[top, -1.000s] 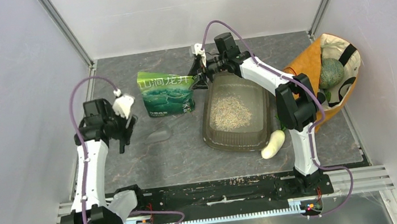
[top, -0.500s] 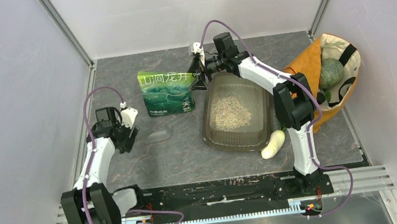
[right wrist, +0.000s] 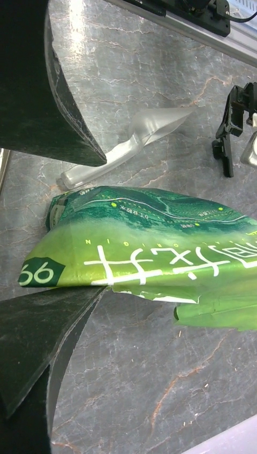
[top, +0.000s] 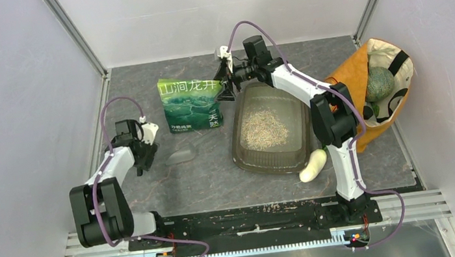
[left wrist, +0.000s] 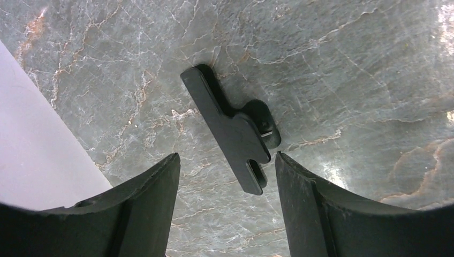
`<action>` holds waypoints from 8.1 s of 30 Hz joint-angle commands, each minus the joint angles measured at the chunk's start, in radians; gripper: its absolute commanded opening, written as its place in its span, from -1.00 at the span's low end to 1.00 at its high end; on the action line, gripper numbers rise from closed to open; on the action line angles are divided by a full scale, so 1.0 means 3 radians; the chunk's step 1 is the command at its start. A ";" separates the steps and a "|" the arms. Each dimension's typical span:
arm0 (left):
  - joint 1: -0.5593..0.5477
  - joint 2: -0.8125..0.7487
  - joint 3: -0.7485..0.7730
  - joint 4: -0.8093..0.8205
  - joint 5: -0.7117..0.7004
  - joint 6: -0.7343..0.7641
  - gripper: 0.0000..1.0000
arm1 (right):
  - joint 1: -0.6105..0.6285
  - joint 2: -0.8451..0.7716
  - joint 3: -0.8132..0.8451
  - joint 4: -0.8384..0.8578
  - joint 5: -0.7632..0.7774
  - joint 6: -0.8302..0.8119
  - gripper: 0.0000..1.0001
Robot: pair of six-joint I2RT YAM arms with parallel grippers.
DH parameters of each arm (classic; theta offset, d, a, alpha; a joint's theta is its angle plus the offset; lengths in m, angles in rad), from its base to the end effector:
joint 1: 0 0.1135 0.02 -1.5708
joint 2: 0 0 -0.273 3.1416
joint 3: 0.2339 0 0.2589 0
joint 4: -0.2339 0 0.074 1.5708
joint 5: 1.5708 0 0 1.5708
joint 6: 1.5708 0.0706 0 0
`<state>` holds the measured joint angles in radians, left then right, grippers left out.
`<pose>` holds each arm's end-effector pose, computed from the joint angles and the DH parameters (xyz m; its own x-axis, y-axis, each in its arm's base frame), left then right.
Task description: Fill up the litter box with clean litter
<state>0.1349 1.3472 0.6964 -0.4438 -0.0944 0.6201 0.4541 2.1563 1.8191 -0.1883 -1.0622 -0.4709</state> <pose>0.2591 0.0419 0.1466 -0.8194 0.4726 -0.3244 0.3680 0.8676 0.3346 0.4422 0.2845 0.2600 0.0032 -0.2443 -0.9697 -1.0000 -0.0052 -0.0020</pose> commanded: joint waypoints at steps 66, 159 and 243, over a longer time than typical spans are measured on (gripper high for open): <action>-0.1662 -0.0549 0.0587 -0.0796 0.1857 0.0320 -0.96 | 0.0301 -0.0317 -0.0342 -0.1201 -0.0136 -0.0463 -1.00; -0.1393 -0.0154 0.1663 0.1954 0.2612 -0.4291 -0.96 | -0.0212 -0.1726 -0.1297 0.1414 0.0313 0.3493 0.37; -0.1542 -0.2122 0.0719 -0.0646 0.3891 0.4409 0.00 | 0.1073 -0.1318 -0.0670 -0.1633 -0.1156 0.2582 -1.00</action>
<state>-0.3126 0.7147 0.8669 -0.6228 1.0458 1.8927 0.7727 1.7531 1.5921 -0.7376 -1.3598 0.2367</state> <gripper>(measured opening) 0.551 0.034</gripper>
